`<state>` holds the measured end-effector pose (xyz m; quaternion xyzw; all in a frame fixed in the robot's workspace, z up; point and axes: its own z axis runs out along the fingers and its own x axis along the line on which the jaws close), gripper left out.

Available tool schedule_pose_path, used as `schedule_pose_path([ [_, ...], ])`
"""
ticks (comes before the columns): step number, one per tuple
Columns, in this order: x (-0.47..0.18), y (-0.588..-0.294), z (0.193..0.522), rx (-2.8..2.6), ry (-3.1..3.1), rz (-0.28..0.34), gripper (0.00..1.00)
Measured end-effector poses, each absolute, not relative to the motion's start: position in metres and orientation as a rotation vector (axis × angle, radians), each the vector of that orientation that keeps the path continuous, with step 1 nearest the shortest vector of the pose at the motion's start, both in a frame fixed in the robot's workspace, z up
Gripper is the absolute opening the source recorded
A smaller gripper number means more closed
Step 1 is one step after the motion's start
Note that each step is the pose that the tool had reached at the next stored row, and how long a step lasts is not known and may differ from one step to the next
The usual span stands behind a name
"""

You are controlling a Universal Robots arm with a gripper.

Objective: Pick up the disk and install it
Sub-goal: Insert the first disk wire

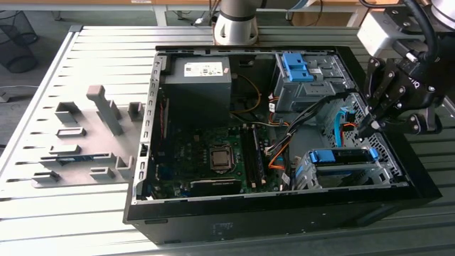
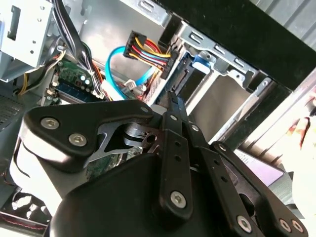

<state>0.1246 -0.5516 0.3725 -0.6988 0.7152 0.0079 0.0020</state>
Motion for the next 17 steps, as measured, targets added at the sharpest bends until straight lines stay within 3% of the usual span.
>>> schedule_pose_path([
  [14, 0.1330, -0.5477, 0.3663, -2.212, 2.226, 0.025, 0.11],
  [17, 0.1342, -0.5466, 0.3638, -2.212, 2.226, 0.025, 0.17],
])
